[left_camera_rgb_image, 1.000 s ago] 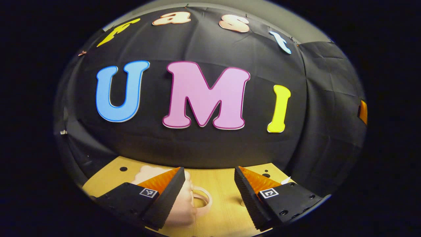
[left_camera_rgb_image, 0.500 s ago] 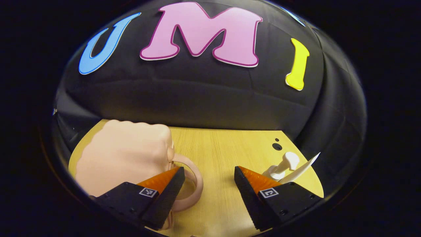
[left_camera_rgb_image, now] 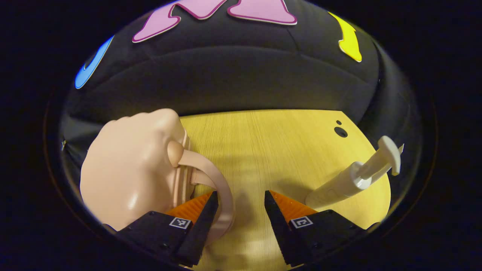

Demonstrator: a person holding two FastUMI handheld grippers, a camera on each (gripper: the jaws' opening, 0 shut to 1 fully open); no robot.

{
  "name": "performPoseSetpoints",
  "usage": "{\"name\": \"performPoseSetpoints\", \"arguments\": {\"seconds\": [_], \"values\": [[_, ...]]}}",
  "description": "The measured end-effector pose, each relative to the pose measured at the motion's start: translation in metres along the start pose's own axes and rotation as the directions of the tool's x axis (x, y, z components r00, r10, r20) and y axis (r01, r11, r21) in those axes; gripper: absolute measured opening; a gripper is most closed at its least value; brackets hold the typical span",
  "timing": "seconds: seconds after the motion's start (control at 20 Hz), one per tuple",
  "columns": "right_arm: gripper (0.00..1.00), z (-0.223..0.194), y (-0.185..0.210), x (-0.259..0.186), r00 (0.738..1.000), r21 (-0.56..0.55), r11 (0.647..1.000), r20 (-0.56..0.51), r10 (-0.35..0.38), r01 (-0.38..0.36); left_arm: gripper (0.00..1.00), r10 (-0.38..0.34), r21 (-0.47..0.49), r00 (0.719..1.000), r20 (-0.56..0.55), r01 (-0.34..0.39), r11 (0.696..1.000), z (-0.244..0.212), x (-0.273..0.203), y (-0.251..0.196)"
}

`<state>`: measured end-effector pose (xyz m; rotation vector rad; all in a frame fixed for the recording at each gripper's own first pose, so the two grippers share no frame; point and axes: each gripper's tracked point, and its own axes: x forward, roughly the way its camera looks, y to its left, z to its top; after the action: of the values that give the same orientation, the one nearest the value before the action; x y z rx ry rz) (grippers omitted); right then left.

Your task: First open the suitcase, pack the skin care products into it, and then close the suitcase.

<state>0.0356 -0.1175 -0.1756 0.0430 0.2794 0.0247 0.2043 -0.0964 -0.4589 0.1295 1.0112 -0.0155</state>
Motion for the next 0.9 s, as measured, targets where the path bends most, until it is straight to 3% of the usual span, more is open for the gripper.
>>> {"name": "performPoseSetpoints", "arguments": {"seconds": [0.15, 0.2, 0.3, 0.45, 0.75, 0.8, 0.9], "values": [[0.97, -0.009, -0.005, 0.004, 1.0, -0.005, 1.0, -0.015, 0.005, -0.005, 0.67, 0.054, 0.036, 0.995, -0.09, -0.05, 0.998, -0.012, 0.018, 0.005], [0.97, -0.012, -0.009, 0.004, 1.0, -0.002, 1.0, -0.025, 0.002, -0.002, 0.68, 0.087, 0.056, 0.99, -0.109, -0.081, 0.995, -0.017, 0.023, 0.014], [0.97, -0.015, -0.016, 0.004, 0.999, 0.016, 1.0, -0.037, -0.011, 0.012, 0.43, 0.074, 0.044, 0.989, -0.127, -0.069, 0.997, -0.018, 0.026, 0.018], [0.97, -0.016, -0.024, 0.005, 0.999, 0.028, 0.999, -0.037, -0.031, 0.032, 0.27, 0.024, -0.032, 0.992, -0.126, -0.028, 0.999, -0.01, 0.02, 0.016], [0.97, -0.008, -0.02, 0.008, 0.999, -0.015, 0.999, -0.023, -0.048, 0.047, 0.2, -0.052, -0.094, 0.994, -0.096, 0.043, 0.995, 0.008, -0.004, 0.011], [0.97, -0.005, -0.016, 0.007, 0.998, -0.015, 0.999, -0.027, -0.049, 0.048, 0.2, -0.099, -0.117, 0.992, -0.073, 0.09, 0.989, 0.022, -0.016, 0.006], [0.98, 0.001, -0.006, 0.004, 0.999, -0.021, 0.999, -0.016, -0.042, 0.042, 0.18, -0.117, -0.119, 0.993, -0.024, 0.114, 0.986, 0.051, -0.045, 0.016]]}}
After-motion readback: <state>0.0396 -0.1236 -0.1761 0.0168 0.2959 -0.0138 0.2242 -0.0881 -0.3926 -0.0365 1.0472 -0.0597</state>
